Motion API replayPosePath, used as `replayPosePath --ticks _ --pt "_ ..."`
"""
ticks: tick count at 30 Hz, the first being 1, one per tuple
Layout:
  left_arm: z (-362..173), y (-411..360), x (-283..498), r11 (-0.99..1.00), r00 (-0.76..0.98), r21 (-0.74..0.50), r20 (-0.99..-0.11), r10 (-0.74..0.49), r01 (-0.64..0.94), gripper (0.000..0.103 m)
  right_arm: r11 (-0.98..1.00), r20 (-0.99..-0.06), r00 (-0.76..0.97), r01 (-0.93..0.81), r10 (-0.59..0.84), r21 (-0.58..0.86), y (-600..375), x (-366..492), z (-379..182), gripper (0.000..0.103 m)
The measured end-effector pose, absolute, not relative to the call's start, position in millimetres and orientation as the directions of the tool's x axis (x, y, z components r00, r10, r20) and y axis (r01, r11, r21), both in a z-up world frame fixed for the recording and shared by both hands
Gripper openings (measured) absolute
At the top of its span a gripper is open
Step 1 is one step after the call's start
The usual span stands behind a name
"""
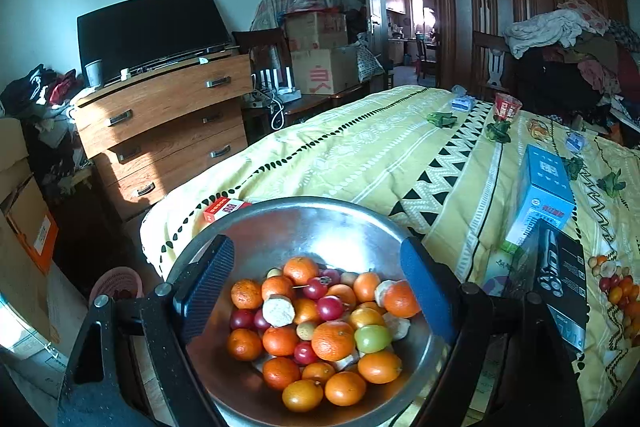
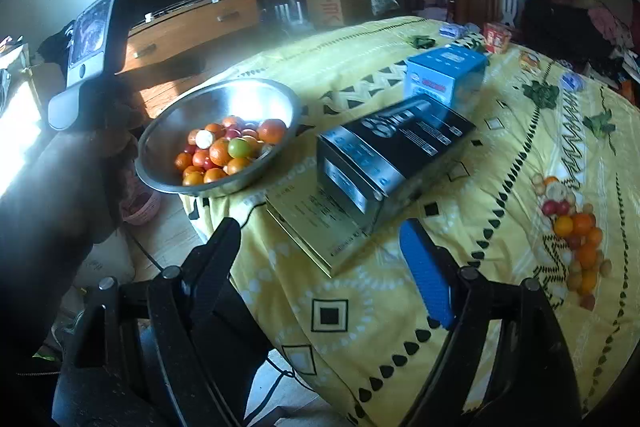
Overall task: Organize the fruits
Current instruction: 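Withdraw both open tools from the bowl back to the fruit row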
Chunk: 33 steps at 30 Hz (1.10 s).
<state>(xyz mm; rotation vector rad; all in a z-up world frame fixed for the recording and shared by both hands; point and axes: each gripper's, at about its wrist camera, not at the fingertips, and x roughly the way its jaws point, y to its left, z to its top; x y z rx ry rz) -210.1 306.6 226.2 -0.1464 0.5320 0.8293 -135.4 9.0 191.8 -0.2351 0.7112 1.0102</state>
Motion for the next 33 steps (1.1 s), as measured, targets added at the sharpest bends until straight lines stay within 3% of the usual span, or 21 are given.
replayPosePath --ticks 14,22,33 --pt "248 187 -160 0.839 0.728 0.104 -0.448 0.519 -0.534 0.086 0.675 -0.646 0.406 -0.699 0.646 0.235 -99 -112 166 0.082" --pt "229 95 -134 0.963 0.82 0.093 -0.508 0.263 -0.252 0.086 0.741 -0.671 0.427 -0.61 0.606 0.282 -143 -107 145 0.082" --pt "192 15 -95 0.998 0.783 0.021 -0.622 -0.031 0.056 0.085 0.814 -0.694 0.465 -0.486 0.55 0.32 -193 -92 121 0.082"
